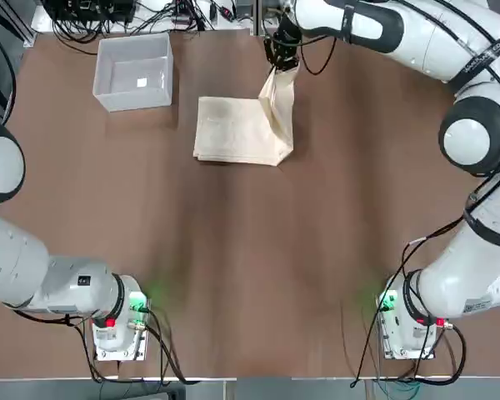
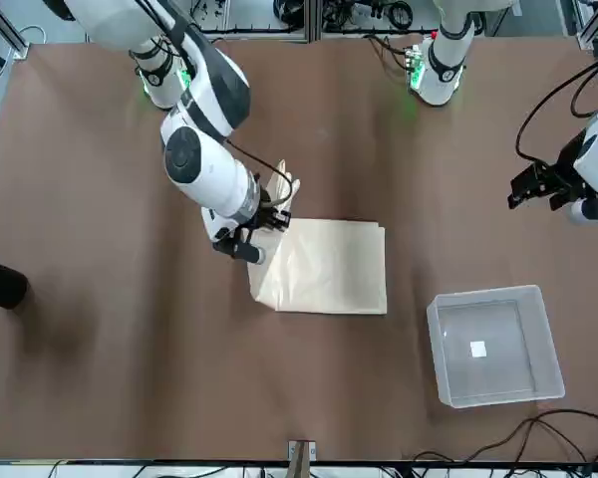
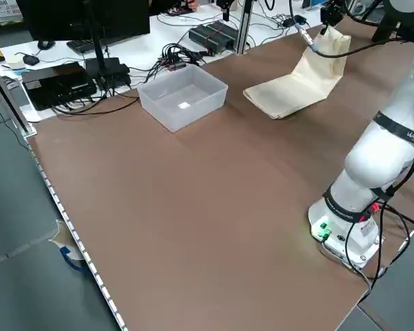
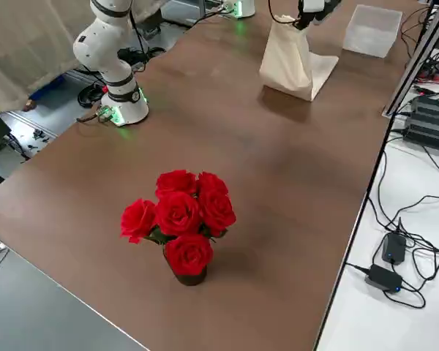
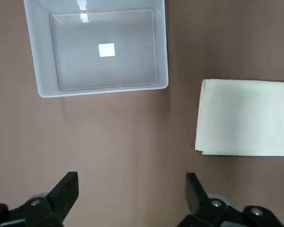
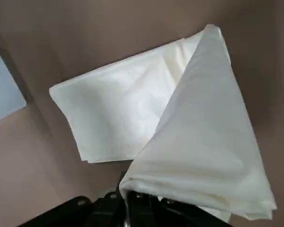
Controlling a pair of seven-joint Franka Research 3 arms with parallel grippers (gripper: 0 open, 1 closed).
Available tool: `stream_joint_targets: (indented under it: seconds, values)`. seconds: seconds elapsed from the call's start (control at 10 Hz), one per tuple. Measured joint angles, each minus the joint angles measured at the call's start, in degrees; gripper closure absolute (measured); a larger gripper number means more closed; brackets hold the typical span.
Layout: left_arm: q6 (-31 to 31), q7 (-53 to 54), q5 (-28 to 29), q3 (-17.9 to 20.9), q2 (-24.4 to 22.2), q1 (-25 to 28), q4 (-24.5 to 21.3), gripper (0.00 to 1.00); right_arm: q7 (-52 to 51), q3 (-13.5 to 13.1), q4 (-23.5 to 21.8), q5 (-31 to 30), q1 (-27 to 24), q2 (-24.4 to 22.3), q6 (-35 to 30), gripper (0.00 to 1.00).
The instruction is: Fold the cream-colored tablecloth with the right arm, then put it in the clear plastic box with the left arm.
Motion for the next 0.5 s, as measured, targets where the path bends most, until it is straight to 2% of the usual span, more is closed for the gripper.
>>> stream_joint_targets:
  seconds: [0.2,0.5]
  values:
    - [0.00,0.00,-0.01,0.05,0.02,0.03,0.00,0.00,2.05,0.83,1.56,-0.05,1.22,1.12,2.77,0.96]
    - [0.00,0.00,-0.02,0.13,0.04,0.07,0.00,0.00,6.42,1.14,1.75,-0.77,5.46,3.44,11.53,0.96]
